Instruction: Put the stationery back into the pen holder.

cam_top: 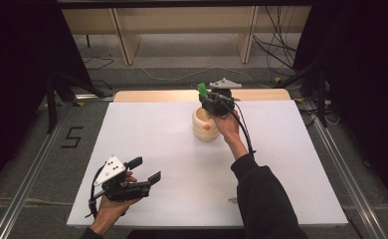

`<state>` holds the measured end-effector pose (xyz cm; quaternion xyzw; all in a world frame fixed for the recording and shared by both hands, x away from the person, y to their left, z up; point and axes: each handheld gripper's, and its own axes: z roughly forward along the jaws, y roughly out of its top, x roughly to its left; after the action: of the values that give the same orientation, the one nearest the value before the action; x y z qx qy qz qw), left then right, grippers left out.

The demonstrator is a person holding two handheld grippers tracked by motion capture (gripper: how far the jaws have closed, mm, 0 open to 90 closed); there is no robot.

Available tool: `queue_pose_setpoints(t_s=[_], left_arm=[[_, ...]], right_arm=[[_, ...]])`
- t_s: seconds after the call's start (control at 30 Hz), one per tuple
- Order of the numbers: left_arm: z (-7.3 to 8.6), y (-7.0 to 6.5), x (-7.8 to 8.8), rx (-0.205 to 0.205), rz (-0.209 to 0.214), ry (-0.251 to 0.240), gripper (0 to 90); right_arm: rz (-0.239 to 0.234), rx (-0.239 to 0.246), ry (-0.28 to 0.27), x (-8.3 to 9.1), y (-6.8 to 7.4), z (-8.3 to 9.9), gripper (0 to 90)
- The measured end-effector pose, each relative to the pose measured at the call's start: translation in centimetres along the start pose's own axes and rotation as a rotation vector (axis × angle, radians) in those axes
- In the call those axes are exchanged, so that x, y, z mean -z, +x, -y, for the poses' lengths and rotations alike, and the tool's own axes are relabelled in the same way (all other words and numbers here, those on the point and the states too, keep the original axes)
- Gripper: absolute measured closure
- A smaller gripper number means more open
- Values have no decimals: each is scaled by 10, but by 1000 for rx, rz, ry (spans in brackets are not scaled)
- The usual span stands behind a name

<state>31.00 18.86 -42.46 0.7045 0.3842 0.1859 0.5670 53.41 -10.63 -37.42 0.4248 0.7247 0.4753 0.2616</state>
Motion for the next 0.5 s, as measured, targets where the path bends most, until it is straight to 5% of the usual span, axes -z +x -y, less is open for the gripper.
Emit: queue_pose_setpoints(t_s=[0.5], left_arm=[[0, -1, 0, -1, 3, 3, 152]], right_arm=[[6, -4, 12, -8, 0, 6, 672]])
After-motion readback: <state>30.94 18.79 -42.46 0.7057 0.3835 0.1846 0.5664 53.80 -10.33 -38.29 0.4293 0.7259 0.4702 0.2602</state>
